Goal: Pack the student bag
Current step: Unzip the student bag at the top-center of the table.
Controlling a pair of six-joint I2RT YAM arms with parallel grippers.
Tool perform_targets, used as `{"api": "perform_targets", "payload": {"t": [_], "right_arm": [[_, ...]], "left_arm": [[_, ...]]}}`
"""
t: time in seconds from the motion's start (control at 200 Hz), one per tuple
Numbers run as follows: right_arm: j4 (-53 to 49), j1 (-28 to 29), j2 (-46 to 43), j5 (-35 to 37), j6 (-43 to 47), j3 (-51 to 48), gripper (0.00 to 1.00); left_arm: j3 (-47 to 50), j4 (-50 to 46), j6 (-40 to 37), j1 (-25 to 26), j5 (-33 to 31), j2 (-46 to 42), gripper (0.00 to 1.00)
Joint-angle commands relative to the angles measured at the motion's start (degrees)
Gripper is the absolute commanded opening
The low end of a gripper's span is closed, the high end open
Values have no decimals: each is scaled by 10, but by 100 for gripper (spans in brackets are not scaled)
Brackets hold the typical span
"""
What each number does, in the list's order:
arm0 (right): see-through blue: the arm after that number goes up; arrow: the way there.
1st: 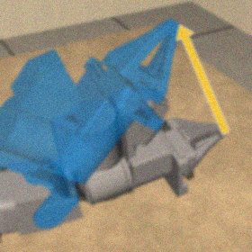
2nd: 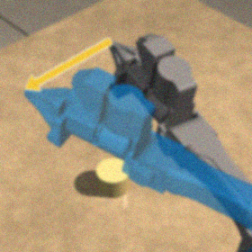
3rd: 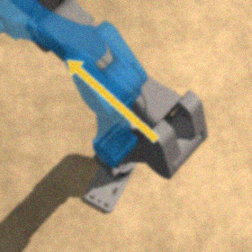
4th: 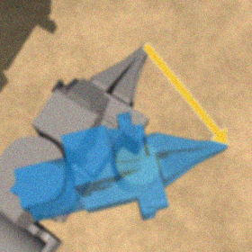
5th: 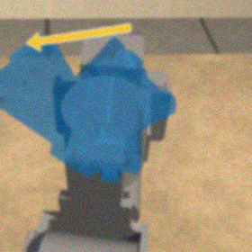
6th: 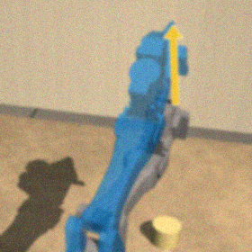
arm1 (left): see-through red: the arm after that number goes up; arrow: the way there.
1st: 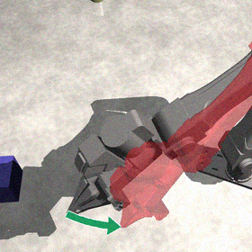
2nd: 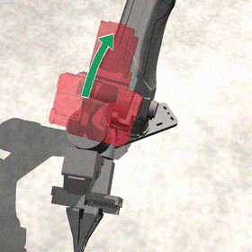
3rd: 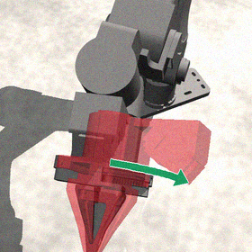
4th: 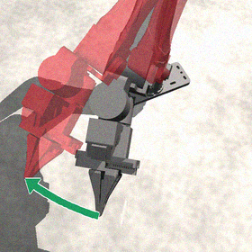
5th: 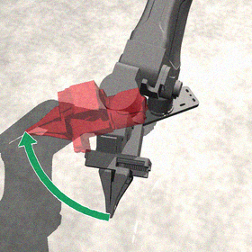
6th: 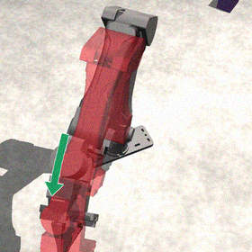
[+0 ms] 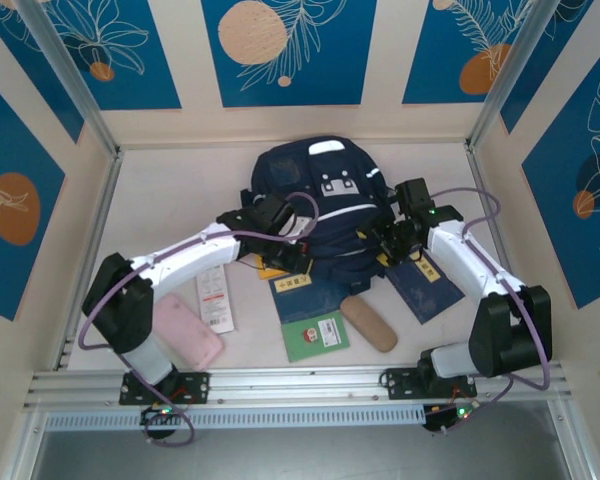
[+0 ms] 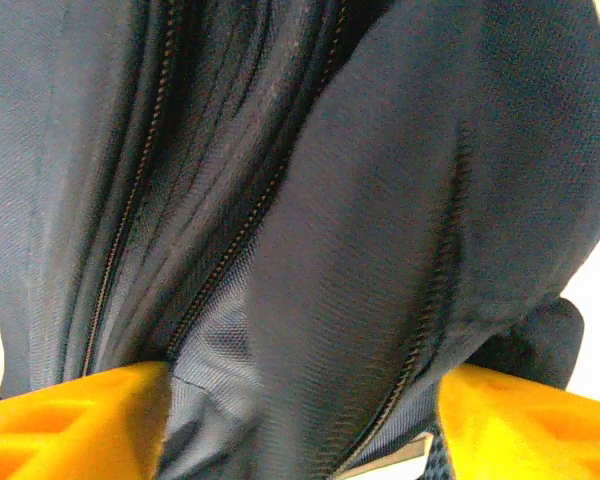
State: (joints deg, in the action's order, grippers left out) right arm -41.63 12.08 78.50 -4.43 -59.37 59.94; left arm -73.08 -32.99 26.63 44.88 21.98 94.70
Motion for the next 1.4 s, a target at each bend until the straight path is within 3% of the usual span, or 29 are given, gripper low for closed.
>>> {"api": "perform_targets", "payload": {"t": [0.0,0.13,0.345,0.435,0.56,0.845,0.925,1.105,1.39], "right_arm": [[-52,4,-49,32,9,45,77],[-83,2,-107,29,-35,24,71],[-15,26,-167,-62,-178,-55,66],[18,57,-168,-71,-226,-70,59],[48,91,-154,-70,-271,-86,58],[93,108,-87,-43,-296,-99,56],[87,110,-65,-30,-298,-97,45],[86,103,-46,-9,-295,-98,0],[104,78,-79,-17,-306,-131,0]], "left_arm": [[-32,33,32,24,23,2,0],[-44,50,42,39,25,11,0],[-60,48,41,53,21,26,0],[-65,49,44,57,21,31,0],[-65,51,43,61,16,30,0],[-50,53,40,61,12,13,0],[-49,50,35,62,10,10,0],[-46,28,23,60,0,15,0],[7,25,7,31,-33,-7,0]]}}
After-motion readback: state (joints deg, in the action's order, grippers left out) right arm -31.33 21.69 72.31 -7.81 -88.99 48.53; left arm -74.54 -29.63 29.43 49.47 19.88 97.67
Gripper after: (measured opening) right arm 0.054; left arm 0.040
